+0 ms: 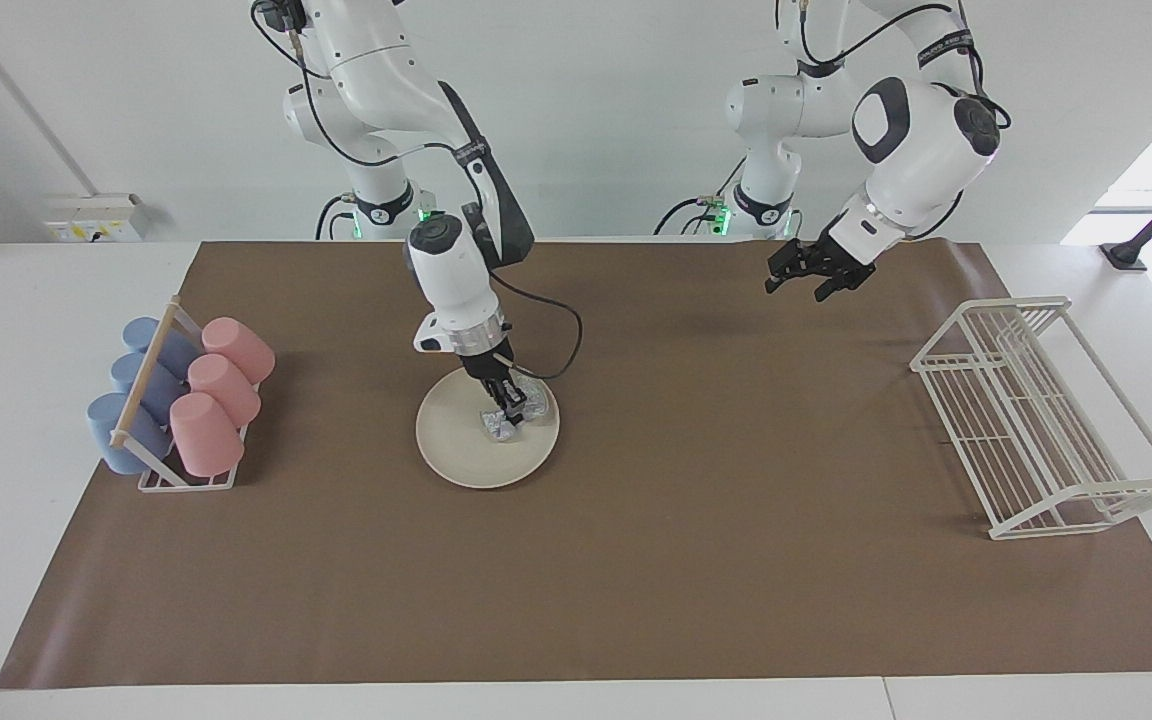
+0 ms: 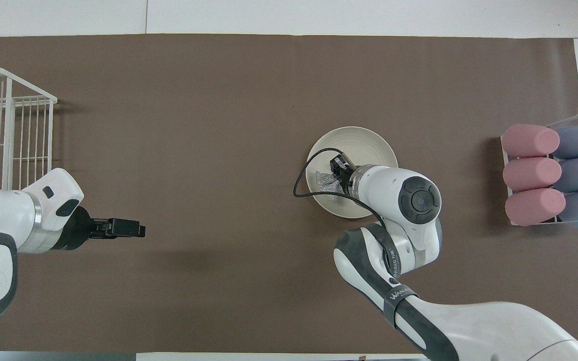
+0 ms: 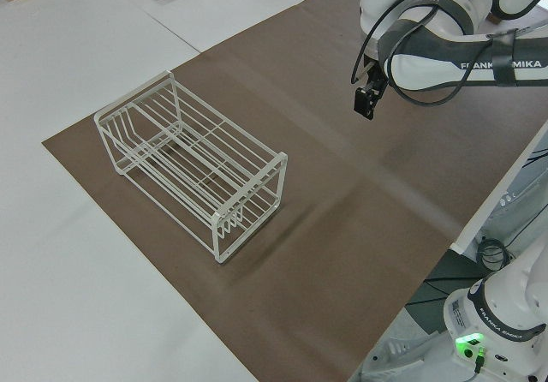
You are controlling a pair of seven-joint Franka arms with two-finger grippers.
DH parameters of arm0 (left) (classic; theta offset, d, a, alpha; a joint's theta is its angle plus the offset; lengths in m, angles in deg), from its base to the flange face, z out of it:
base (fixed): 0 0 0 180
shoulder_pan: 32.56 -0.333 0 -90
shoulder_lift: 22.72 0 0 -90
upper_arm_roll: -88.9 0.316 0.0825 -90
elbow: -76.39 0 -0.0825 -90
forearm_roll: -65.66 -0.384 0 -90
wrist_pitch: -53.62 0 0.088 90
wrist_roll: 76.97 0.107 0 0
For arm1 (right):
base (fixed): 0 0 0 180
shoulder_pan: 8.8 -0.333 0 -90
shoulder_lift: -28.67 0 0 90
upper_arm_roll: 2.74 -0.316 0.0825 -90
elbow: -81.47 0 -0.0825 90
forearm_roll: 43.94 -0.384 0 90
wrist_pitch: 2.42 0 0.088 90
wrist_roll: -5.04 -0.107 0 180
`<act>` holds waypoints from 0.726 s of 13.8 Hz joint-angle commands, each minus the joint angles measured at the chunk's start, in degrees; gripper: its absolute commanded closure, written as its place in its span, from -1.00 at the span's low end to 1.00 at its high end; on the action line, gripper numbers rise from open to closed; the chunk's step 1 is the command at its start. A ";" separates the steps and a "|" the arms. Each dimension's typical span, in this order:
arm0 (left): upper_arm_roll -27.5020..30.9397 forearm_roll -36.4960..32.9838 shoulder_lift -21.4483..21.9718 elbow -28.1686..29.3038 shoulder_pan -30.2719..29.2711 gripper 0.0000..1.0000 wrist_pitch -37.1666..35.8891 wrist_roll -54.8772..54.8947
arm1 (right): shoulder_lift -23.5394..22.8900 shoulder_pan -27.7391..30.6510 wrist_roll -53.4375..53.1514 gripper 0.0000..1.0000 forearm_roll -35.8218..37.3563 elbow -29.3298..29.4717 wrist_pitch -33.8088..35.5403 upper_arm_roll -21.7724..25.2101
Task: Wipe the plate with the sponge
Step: 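Rub the sponge in circles over the white plate with the right gripper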
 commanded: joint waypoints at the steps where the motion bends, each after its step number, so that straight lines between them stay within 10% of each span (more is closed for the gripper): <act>1: -0.19 -1.13 -0.50 -0.68 -0.32 -1.00 0.48 -0.94 | -3.37 5.24 8.54 1.00 -0.23 -0.91 -0.80 -0.27; 10: -0.19 -1.13 -0.50 -0.68 -0.23 -1.00 0.39 -1.03 | -3.29 1.66 1.38 1.00 -0.23 -1.00 -0.89 -0.27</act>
